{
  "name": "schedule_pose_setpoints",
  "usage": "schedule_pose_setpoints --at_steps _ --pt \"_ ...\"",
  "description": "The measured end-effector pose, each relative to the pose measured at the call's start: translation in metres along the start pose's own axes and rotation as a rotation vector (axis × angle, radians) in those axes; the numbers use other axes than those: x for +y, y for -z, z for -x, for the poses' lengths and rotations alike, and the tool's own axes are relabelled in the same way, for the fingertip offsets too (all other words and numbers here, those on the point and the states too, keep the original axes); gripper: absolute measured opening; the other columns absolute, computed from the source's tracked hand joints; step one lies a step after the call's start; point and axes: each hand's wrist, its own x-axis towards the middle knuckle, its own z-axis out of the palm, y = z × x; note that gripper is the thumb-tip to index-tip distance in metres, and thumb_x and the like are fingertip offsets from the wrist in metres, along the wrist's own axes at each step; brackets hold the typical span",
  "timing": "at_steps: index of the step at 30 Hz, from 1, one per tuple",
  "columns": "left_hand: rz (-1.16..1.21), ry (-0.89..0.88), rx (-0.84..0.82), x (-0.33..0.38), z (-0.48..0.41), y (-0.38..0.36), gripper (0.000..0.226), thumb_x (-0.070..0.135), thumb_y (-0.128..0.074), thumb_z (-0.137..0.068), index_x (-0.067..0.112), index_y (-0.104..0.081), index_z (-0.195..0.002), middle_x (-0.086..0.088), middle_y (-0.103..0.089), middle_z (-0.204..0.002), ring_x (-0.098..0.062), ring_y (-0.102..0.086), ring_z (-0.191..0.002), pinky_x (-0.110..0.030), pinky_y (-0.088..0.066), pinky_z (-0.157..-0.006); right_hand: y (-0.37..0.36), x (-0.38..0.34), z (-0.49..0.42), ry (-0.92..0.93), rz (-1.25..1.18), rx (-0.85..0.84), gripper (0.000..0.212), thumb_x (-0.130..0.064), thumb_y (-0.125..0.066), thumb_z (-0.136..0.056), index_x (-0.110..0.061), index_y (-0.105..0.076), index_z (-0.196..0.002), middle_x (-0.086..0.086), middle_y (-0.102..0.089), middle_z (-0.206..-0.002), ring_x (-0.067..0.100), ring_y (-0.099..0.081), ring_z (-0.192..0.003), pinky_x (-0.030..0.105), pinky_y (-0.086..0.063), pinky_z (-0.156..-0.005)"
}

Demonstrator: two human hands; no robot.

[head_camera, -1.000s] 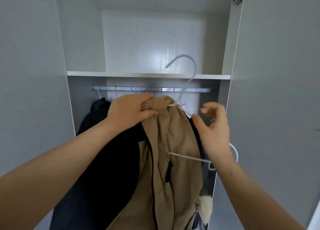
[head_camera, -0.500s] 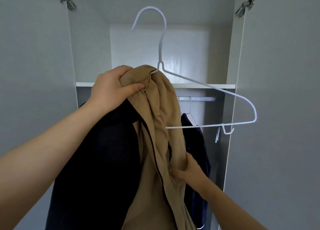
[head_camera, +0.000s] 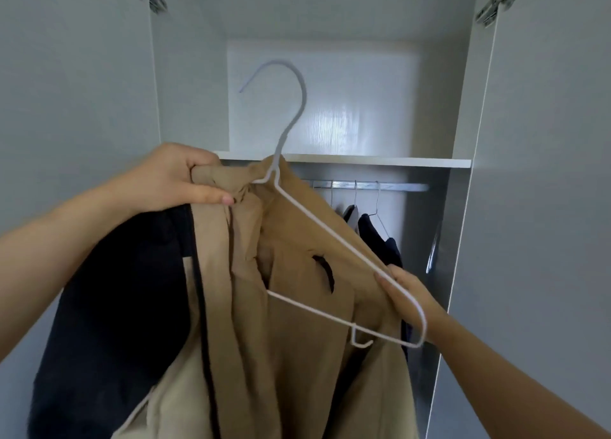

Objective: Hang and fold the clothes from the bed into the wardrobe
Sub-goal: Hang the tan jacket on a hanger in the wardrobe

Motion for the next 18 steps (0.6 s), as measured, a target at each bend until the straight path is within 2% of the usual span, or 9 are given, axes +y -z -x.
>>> schedule_pose_setpoints --at_steps 2,4,6,8,10,13,16,18 --pt "-0.108 0.009 -0.064 -0.005 0.004 -0.001 0.060 0.079 -0.065 -0.039 0.024 -0.058 -0.062 0.015 -0.046 -0.048 -0.002 -0.043 -0.049 -0.015 -0.028 -0.047 0.002 -0.009 0.000 0.007 0.032 -0.010 0.031 -0.022 -0.045 -0.098 0.005 -0.051 -0.084 0.013 -0.050 -0.073 0.018 -0.049 -0.067 0.019 -0.041 -0.059" --pt "-0.253 -0.036 -0.109 -0.011 0.009 -0.004 0.049 0.084 -0.056 -0.046 0.036 -0.053 -0.059 0.014 -0.047 -0.048 -0.003 -0.044 -0.049 -0.016 -0.027 -0.045 0.002 -0.018 -0.001 0.031 0.074 -0.001 0.036 -0.026 -0.043 -0.098 0.008 -0.054 -0.093 0.021 -0.056 -0.083 0.025 -0.054 -0.075 0.029 -0.045 -0.070" --pt "-0.397 -0.056 -0.095 -0.014 0.012 -0.011 0.035 0.075 -0.057 -0.057 0.041 -0.047 -0.055 0.013 -0.050 -0.052 -0.002 -0.047 -0.051 -0.023 -0.030 -0.048 0.002 -0.027 -0.002 0.049 0.103 0.029 0.038 -0.026 -0.042 -0.099 0.009 -0.054 -0.098 0.023 -0.057 -0.087 0.026 -0.054 -0.077 0.030 -0.045 -0.072" --pt "-0.502 -0.024 -0.050 -0.005 0.014 -0.022 0.040 0.060 -0.067 -0.069 0.036 -0.040 -0.053 0.008 -0.047 -0.050 -0.005 -0.047 -0.054 -0.028 -0.034 -0.052 0.001 -0.035 -0.005 0.048 0.141 0.066 0.036 -0.024 -0.042 -0.099 0.010 -0.053 -0.092 0.014 -0.053 -0.076 0.018 -0.049 -0.070 0.020 -0.041 -0.062" --pt "-0.607 0.024 -0.015 0.004 0.015 -0.037 0.034 0.053 -0.064 -0.077 0.029 -0.045 -0.064 0.007 -0.057 -0.067 -0.019 -0.056 -0.072 -0.030 -0.039 -0.059 -0.001 -0.043 -0.008 0.030 0.190 0.120 0.031 -0.021 -0.041 -0.099 0.003 -0.052 -0.083 0.004 -0.049 -0.069 0.016 -0.044 -0.065 0.015 -0.036 -0.052" --pt "-0.716 0.048 -0.017 0.017 0.020 -0.065 0.030 0.056 -0.053 -0.084 0.028 -0.043 -0.077 0.002 -0.064 -0.094 -0.023 -0.060 -0.094 -0.030 -0.039 -0.064 -0.006 -0.056 -0.012 -0.002 0.257 0.230 0.027 -0.019 -0.037 -0.100 -0.007 -0.045 -0.077 0.001 -0.046 -0.069 0.013 -0.042 -0.065 0.027 -0.033 -0.058" --pt "-0.711 0.079 -0.056 0.024 0.024 -0.098 0.028 0.055 -0.047 -0.088 0.028 -0.043 -0.087 0.005 -0.061 -0.102 -0.021 -0.060 -0.100 -0.029 -0.037 -0.065 -0.013 -0.073 -0.013 -0.005 0.199 0.263 0.027 -0.016 -0.037 -0.099 -0.007 -0.041 -0.074 0.001 -0.042 -0.068 0.010 -0.036 -0.061 0.024 -0.029 -0.054" --pt "-0.648 0.099 -0.073 0.026 0.027 -0.118 0.030 0.055 -0.046 -0.089 0.026 -0.048 -0.096 0.006 -0.059 -0.100 -0.019 -0.060 -0.098 -0.029 -0.040 -0.067 -0.019 -0.086 -0.009 -0.008 -0.005 0.259 0.029 -0.015 -0.039 -0.098 -0.009 -0.040 -0.070 0.002 -0.041 -0.068 0.011 -0.037 -0.061 0.023 -0.031 -0.054"
